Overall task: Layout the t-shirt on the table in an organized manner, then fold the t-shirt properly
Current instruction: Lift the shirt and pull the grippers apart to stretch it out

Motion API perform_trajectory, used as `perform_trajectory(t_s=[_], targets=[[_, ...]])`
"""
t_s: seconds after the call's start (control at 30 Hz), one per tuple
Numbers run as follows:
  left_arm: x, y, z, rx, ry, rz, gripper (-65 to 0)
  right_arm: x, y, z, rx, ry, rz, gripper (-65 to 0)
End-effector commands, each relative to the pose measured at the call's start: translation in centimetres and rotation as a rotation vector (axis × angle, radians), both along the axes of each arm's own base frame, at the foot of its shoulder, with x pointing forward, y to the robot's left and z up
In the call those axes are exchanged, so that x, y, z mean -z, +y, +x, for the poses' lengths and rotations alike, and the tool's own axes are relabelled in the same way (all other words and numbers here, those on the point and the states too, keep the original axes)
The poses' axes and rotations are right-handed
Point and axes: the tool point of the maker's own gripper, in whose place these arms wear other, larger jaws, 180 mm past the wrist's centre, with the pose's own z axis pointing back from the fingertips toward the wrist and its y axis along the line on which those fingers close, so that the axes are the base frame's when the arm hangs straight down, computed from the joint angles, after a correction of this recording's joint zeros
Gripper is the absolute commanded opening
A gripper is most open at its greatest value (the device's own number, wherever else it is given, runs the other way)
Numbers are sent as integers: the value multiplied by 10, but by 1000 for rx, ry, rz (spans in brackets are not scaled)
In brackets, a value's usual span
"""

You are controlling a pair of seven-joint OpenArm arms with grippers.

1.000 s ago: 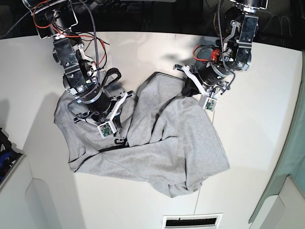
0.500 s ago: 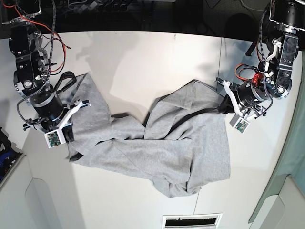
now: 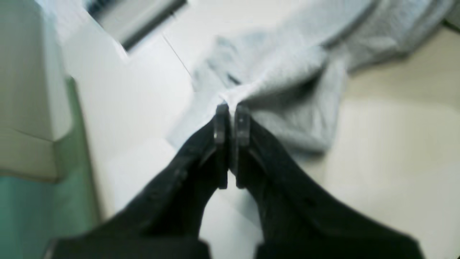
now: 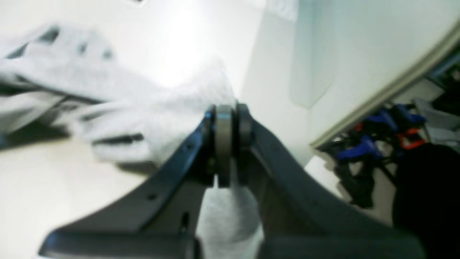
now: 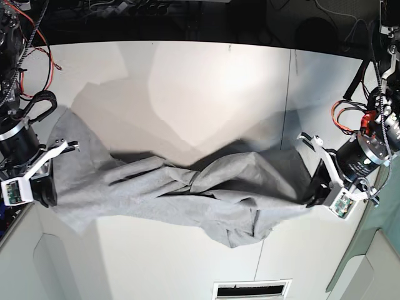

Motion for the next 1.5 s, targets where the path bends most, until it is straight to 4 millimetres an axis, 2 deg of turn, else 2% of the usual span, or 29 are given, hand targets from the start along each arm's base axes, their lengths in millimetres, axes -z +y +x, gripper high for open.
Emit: perform_trajectory(t_s=[0.0,0.17,0.33,0.47,0.57,0.67,0.73,0.77,0.9,1.0,1.1,1.17,1.2,1.23,1.27,1.3,1.33,1.37,1.47], targets=[[-20,4,-1,-2,-56,4,-650,-22,-6,2,7,-64,-8,-650],[-58,6,-22,5,-135,-18,-650,-59,-20,-10,12,-154,24,-650],[-96,18,-28,-29,-232,-27,-650,-105,-34,-24,20,-280,58,-650],[-111,44,-19,-99,-286,-27,-650,-121,-51,-22,51,-335,51,-650],[-109,72,4,-172,-282,-63,-650,-124,-62,-3,66,-361,92,-650],[-92,105,32,-251,-245,-132,-650,-111,-72,30,81,-339,148,-650],[-68,125,52,-301,-173,-173,-650,-95,-74,60,82,-301,178,-650],[-55,128,61,-298,-133,-186,-650,-86,-73,75,80,-277,189,-650],[-9,123,91,-270,0,-227,-650,-51,-63,135,65,-182,184,-650],[23,125,111,-313,80,-242,-650,-24,-55,173,72,-87,180,-650],[55,128,128,-387,167,-254,-650,-2,-47,202,100,3,185,-650],[71,123,136,-406,216,-300,-650,4,-41,215,111,6,211,-650],[78,120,138,-409,236,-319,-567,7,-39,218,113,2,226,-650],[82,115,139,-398,251,-334,-470,11,-35,220,112,4,239,-620],[86,111,139,-393,264,-349,-374,15,-33,220,112,7,248,-498],[89,107,139,-383,271,-354,-303,20,-31,220,116,16,255,-369],[89,106,139,-378,273,-355,-275,24,-30,219,124,23,257,-259],[90,106,138,-381,282,-351,-275,28,-29,217,126,31,258,-191],[90,110,135,-382,301,-352,-275,39,-31,211,134,54,259,-197]])
